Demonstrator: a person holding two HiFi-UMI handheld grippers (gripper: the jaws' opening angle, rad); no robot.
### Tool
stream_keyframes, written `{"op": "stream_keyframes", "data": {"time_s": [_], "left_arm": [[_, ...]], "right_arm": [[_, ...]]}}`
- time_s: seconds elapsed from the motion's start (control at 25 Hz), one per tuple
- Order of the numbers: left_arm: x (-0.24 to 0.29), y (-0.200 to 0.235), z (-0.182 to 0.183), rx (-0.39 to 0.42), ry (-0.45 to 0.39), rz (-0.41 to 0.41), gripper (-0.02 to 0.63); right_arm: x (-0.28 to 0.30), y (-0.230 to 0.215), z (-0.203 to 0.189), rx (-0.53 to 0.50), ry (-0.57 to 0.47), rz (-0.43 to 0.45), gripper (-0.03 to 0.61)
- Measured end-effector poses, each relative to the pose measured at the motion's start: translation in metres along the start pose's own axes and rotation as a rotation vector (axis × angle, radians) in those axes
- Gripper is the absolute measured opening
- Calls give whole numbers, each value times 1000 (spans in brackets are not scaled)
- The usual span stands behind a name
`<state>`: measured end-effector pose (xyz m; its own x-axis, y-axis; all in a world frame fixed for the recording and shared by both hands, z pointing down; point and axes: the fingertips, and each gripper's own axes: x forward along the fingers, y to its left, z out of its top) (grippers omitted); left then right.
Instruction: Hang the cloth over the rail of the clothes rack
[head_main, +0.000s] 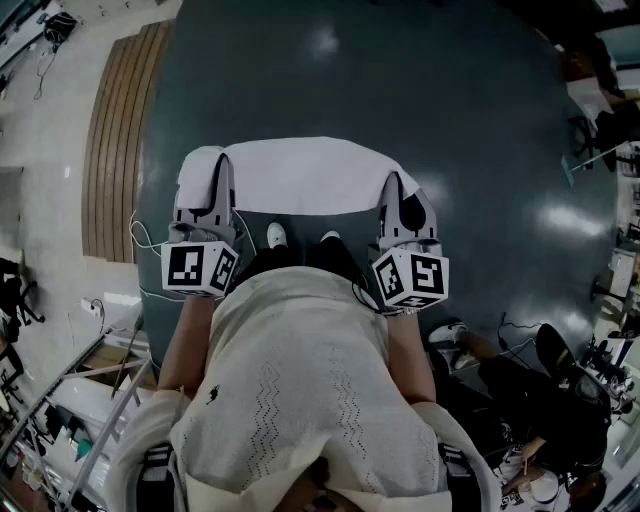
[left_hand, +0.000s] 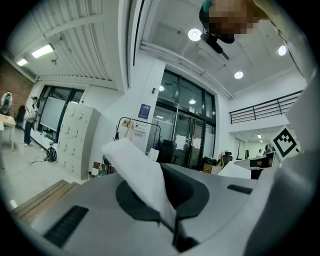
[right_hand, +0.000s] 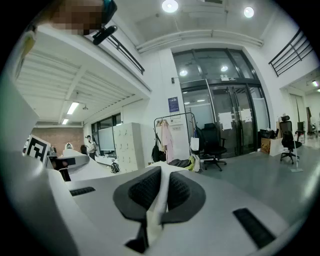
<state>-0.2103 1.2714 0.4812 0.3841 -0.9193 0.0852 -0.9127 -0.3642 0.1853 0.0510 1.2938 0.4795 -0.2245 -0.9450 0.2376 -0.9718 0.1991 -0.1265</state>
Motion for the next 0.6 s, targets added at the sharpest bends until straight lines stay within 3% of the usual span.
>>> {"op": "stream_keyframes", "data": {"time_s": [0.32, 0.6], "left_arm": [[7, 48, 14, -15, -48, 24, 15], [74, 50, 19, 11, -30, 25, 15]], "right_arm": [[36, 34, 6, -29, -12, 18, 20], [93, -8, 17, -7, -3, 3, 20]]}}
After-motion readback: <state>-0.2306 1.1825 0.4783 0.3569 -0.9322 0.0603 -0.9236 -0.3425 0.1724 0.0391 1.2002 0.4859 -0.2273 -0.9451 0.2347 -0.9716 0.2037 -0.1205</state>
